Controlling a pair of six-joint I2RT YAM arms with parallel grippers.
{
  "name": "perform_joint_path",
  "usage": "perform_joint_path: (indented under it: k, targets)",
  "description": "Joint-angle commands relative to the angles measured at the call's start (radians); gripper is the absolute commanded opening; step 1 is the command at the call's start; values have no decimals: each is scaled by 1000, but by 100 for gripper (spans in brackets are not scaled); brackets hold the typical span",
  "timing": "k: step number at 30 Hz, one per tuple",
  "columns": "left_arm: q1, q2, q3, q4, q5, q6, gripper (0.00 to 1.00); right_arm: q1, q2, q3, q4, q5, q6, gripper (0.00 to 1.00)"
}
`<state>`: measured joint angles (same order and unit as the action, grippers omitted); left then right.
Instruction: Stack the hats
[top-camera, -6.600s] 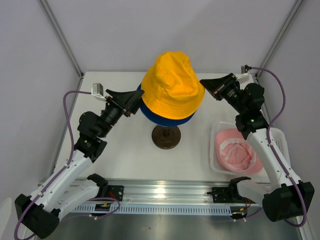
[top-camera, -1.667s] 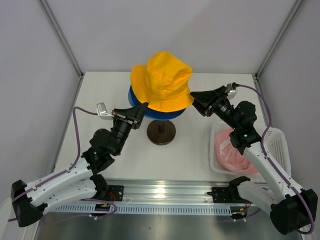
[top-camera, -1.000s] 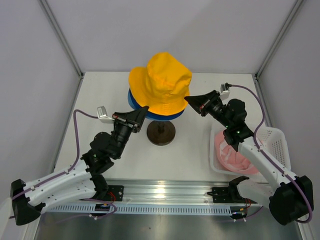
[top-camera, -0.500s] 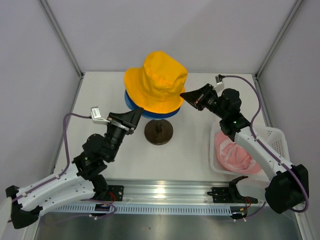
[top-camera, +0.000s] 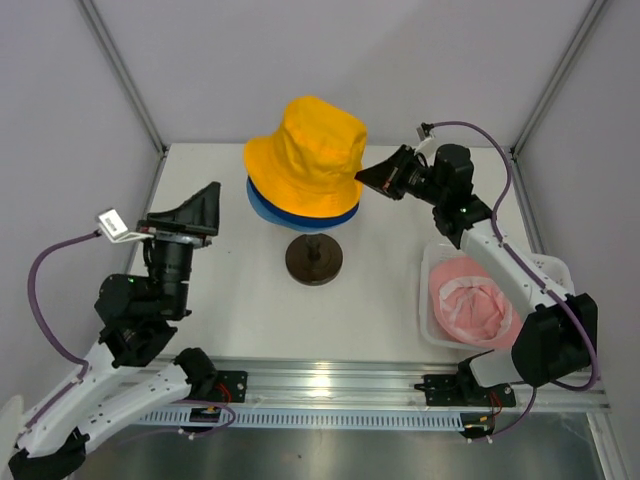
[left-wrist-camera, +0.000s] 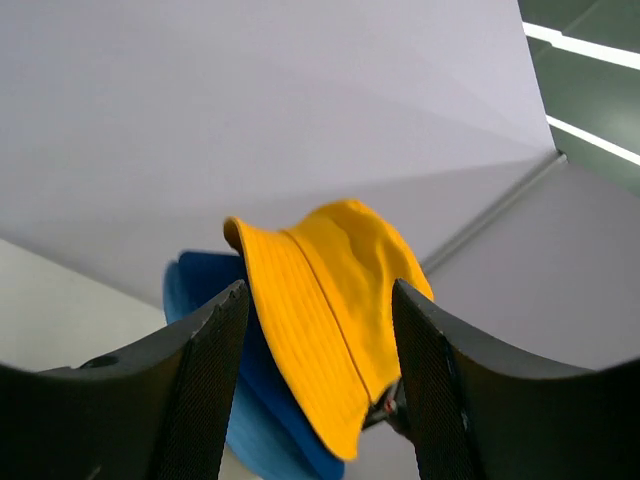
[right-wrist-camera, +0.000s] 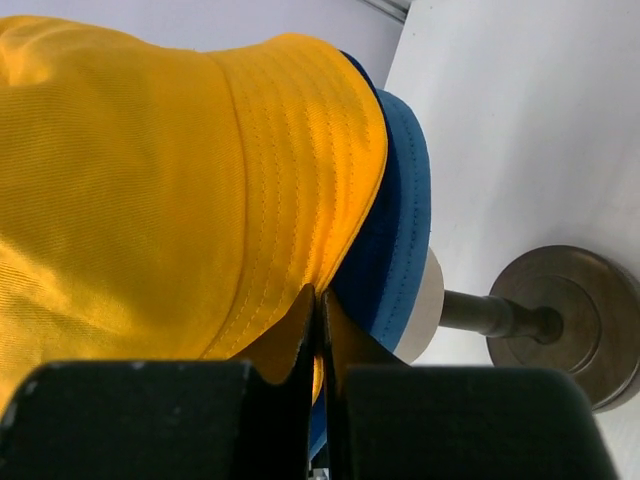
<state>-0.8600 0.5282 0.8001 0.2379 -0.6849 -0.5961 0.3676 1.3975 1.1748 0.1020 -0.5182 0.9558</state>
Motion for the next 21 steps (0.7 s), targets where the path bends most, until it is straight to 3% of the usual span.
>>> perform_joint_path:
  k: [1,5,6,10,16,21]
  targets:
    - [113,26,68,-72,80,-14,63,-12,61,77,-99,-51,-114,4]
    - [344,107,158,-187,385,-174,62,-24,90,147,-139,-88,-147,6]
    - [372,133,187,-208,515,-183,62,-25,95,155,-142,-89,-153,6]
    - [449,281,321,-303,792,-212,60,-41,123,190,-153,-112,-189,7]
    - [480,339,303,-275,849,-286,58,-53,167,232,-143,-170,-200,7]
    - [495,322,294,-296,796,-297,60,-53,184,267,-166,-180,-223,7]
